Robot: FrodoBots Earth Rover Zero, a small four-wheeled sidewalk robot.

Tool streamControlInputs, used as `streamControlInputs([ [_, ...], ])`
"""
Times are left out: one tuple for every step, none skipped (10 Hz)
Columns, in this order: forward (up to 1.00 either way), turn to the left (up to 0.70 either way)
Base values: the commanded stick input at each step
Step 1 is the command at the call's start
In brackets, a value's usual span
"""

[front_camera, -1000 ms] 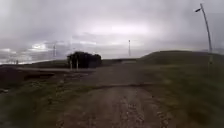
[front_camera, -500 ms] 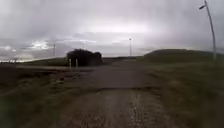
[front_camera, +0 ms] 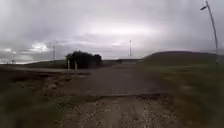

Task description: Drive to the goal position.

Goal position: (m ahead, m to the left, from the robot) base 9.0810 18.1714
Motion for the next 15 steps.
streamControlInputs([
  [0.70, 0.00],
  [0.70, 0.00],
  [0.50, 0.00],
  [0.50, 0.00],
  [0.50, 0.00],
  [0.50, 0.00],
  [0.50, 0.00],
  [0.44, 0.00],
  [0.35, 0.00],
  [0.30, 0.00],
  [0.30, 0.00],
  [0.30, -0.05],
  [0.30, -0.31],
  [0.30, -0.57],
  [0.30, -0.60],
])
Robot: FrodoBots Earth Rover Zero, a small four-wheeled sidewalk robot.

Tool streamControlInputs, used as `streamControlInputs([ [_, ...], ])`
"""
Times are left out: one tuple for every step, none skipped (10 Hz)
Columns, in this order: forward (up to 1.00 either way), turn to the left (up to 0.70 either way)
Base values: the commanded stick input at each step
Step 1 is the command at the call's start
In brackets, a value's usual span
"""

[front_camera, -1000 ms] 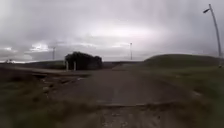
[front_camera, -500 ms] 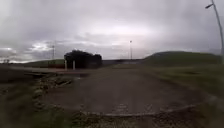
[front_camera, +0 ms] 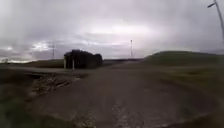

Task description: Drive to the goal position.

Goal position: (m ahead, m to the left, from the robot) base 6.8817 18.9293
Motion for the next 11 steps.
streamControlInputs([
  [0.30, -0.60],
  [0.30, 0.00],
  [0.30, 0.00],
  [0.30, 0.00],
  [0.30, 0.00],
  [0.30, -0.02],
  [0.30, -0.27],
  [0.30, -0.52],
  [0.30, -0.41],
  [0.30, -0.14],
  [0.30, 0.00],
])
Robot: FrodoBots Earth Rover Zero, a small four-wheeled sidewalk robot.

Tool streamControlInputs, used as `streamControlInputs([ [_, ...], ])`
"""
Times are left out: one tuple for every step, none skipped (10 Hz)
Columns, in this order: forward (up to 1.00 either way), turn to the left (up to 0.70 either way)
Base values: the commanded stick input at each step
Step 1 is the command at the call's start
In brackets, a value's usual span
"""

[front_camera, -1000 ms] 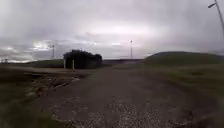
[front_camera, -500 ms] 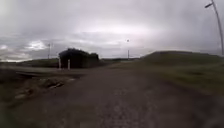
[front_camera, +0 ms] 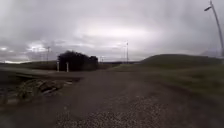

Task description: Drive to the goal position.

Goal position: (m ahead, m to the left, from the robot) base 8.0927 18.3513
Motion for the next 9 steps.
streamControlInputs([
  [0.30, 0.00],
  [0.30, 0.00],
  [0.30, 0.00],
  [0.30, 0.00],
  [0.30, 0.00],
  [0.30, 0.00],
  [0.30, 0.00],
  [0.30, 0.00],
  [0.30, 0.00],
])
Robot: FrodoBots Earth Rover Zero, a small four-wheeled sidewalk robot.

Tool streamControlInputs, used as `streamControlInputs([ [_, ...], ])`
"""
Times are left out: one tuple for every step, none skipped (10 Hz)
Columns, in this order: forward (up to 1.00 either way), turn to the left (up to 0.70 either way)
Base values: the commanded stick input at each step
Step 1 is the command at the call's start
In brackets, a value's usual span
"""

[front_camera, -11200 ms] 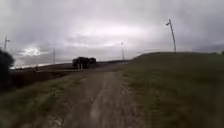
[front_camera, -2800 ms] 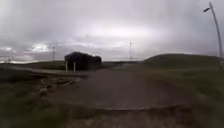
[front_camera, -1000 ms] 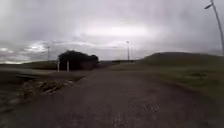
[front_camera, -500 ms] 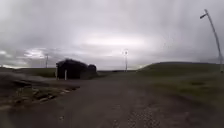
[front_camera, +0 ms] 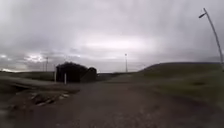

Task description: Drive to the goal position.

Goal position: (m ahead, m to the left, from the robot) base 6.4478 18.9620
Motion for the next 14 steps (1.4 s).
streamControlInputs([
  [0.30, 0.00],
  [0.30, 0.00],
  [0.30, 0.00],
  [0.30, 0.00],
  [0.30, 0.00],
  [0.30, 0.00],
  [0.30, 0.00],
  [0.30, 0.00],
  [0.30, 0.00],
  [0.30, 0.00],
  [0.30, 0.00],
  [0.30, 0.00],
  [0.30, 0.00],
  [0.30, 0.00],
])
